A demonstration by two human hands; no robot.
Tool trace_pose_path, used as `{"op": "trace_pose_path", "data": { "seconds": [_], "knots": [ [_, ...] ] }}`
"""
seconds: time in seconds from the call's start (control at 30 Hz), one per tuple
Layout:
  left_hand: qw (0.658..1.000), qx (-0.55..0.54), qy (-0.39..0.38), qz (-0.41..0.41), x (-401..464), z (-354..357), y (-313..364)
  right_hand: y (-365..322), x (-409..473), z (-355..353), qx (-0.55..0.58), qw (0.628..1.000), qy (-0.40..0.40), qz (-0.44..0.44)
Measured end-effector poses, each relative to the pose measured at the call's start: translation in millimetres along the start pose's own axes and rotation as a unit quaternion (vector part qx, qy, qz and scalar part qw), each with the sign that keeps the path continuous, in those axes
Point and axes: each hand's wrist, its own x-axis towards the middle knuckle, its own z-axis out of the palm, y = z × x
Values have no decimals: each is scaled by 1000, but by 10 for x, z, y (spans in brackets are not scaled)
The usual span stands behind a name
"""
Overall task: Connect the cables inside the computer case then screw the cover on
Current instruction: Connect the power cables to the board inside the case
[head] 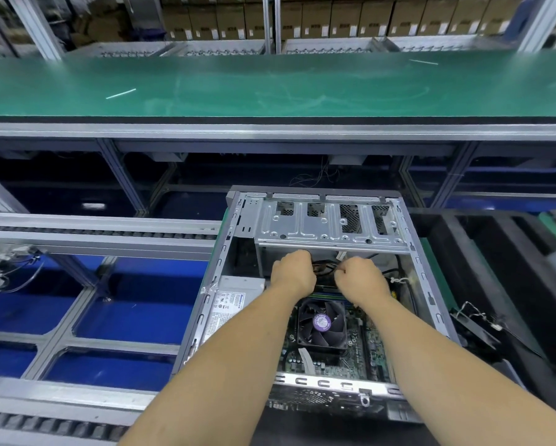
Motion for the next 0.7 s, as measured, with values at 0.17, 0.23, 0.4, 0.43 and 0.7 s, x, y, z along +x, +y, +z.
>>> {"op": "trace_pose_path", "data": {
  "seconds": [0.17, 0.23, 0.4, 0.43, 0.7],
  "knots": [
    [1000, 19, -20, 7, 33, -34, -1, -74, 46, 36, -68, 995, -65, -11],
    [999, 31, -27, 11, 44, -37, -10, -102, 72, 35, -76, 994, -80, -14],
    [998, 46, -22, 24, 53, -14, -34, -168, 144, 2, -168, 975, -143, -34],
    [998, 54, -19, 25, 51, -5, -37, -189, 163, -7, -183, 970, -156, -37],
    [996, 87, 10, 12, 59, 58, -72, -85, 174, 58, -147, 982, -106, -55]
  ]
}}
